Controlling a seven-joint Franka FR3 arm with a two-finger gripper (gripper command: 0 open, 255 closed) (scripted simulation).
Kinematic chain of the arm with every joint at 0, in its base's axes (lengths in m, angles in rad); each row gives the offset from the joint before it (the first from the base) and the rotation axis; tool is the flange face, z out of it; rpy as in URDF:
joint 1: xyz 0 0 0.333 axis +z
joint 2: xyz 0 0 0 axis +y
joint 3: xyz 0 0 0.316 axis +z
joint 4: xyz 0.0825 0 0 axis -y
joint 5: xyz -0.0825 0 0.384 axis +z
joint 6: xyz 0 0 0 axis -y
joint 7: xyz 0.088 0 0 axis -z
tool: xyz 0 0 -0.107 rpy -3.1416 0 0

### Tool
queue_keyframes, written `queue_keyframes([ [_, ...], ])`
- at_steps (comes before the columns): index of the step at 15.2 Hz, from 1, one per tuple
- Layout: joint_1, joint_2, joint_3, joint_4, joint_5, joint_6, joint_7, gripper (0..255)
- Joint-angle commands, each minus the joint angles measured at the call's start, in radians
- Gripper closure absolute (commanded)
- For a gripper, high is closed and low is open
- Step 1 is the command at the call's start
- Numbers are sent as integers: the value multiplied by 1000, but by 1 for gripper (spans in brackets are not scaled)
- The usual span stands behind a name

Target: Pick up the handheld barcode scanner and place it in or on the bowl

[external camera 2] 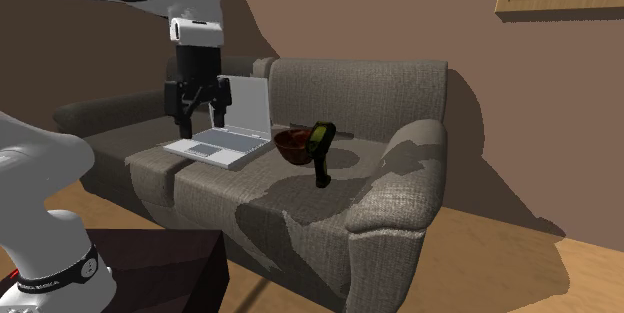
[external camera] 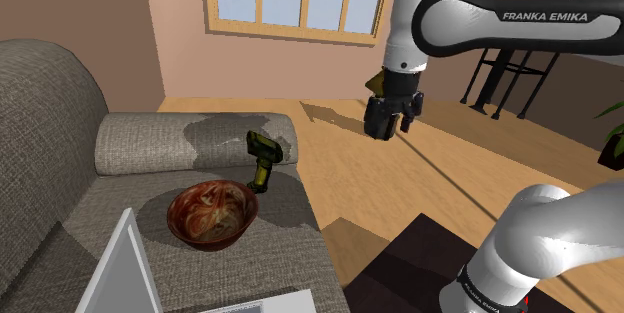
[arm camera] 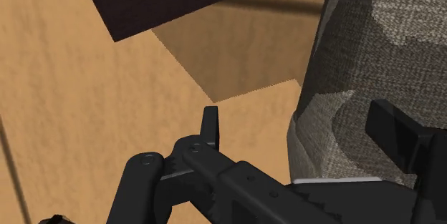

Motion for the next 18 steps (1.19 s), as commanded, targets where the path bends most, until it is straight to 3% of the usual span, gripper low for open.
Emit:
queue_keyframes([
  [1,-12,32,50,1,51,35,133,0],
  [10,-98,285,237,127,170,215,658,0],
  [18,-165,576,348,314,120,379,1125,0],
])
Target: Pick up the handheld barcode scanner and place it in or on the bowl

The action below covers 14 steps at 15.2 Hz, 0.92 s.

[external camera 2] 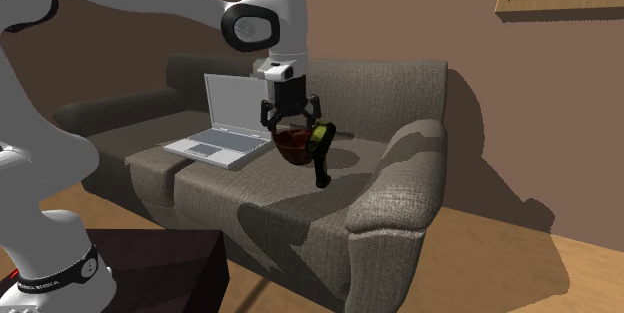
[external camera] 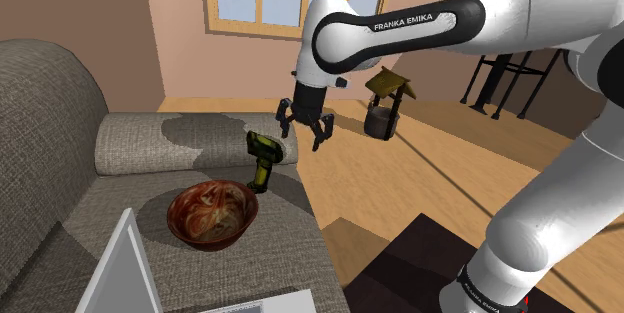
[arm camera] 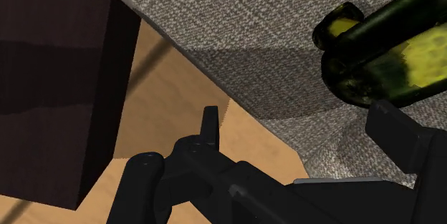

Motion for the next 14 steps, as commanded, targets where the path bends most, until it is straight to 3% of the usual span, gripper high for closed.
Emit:
queue_keyframes([
  [1,-9,74,18,45,-26,44,125,0],
  [4,-11,187,25,129,-80,91,297,0],
  [14,5,241,26,82,-109,190,327,0],
])
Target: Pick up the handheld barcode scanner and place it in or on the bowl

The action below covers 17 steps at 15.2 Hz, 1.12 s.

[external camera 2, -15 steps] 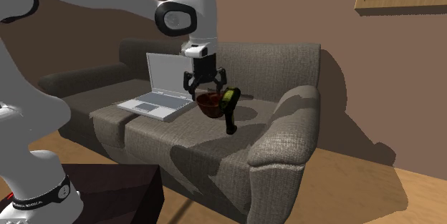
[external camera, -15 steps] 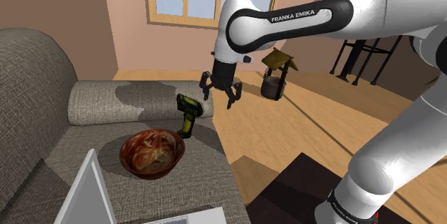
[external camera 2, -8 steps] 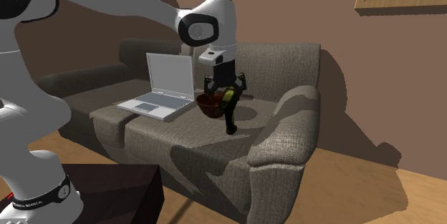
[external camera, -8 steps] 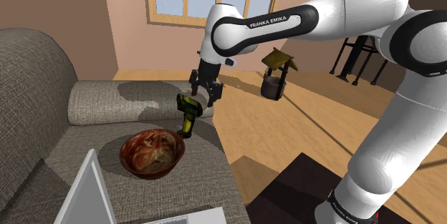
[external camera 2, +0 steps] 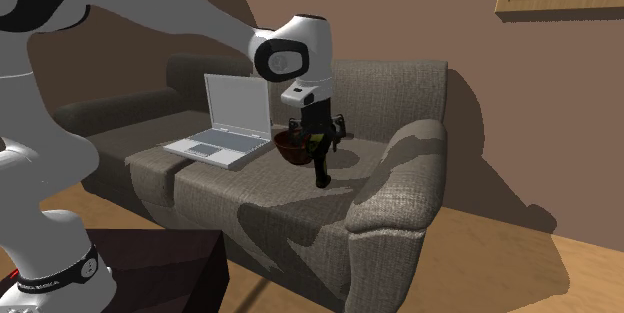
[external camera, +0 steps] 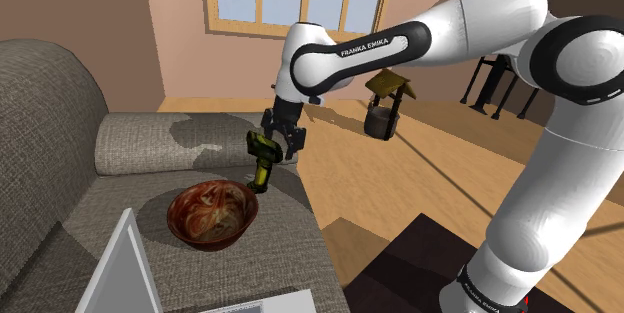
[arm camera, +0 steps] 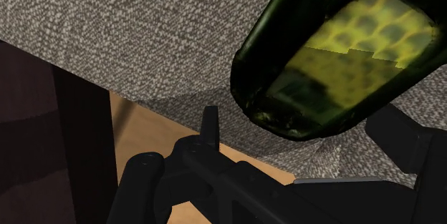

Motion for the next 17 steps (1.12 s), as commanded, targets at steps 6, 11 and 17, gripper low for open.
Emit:
queue_keyframes([
  [6,1,3,0,-2,-2,6,1,0],
  [11,0,3,0,-3,-2,6,0,255],
  [17,0,-2,0,6,1,-7,0,255],
])
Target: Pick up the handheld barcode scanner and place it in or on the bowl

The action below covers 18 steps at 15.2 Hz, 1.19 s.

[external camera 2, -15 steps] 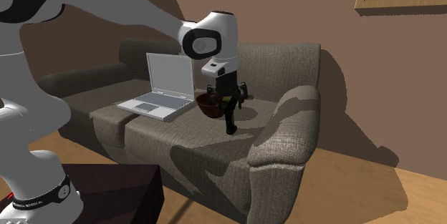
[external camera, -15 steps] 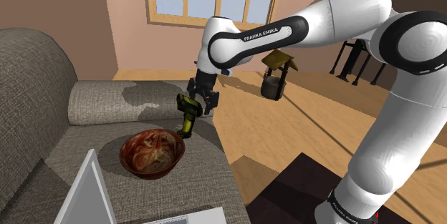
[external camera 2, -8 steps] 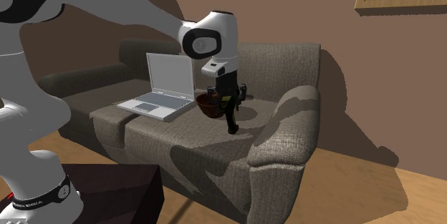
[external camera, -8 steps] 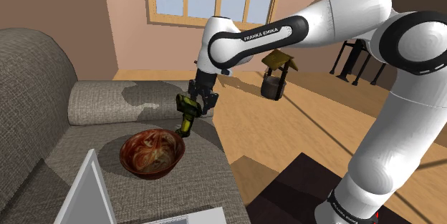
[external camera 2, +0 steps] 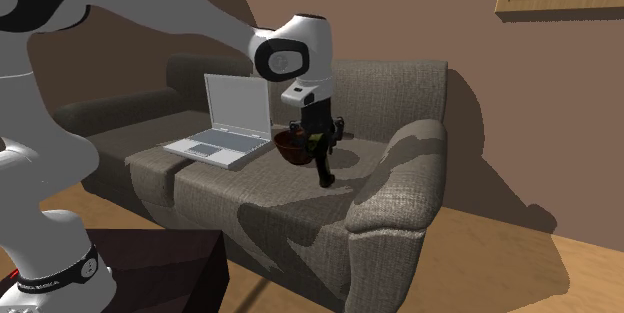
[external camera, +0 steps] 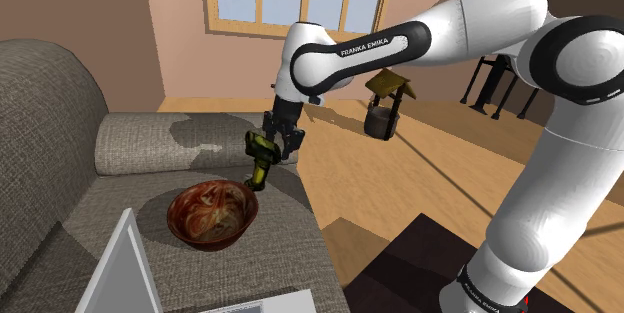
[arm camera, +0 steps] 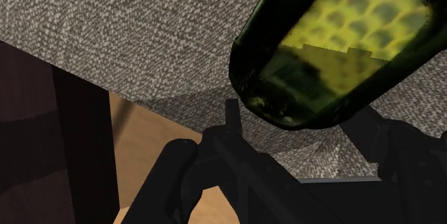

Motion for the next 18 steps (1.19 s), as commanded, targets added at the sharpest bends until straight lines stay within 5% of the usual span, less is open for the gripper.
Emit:
queue_keyframes([
  [1,-1,-7,0,12,4,-20,-1,255],
  [12,-6,-40,0,102,18,-137,0,255],
  [13,-6,-40,0,102,18,-137,0,0],
  [18,-14,75,-13,99,-35,-149,-91,0],
])
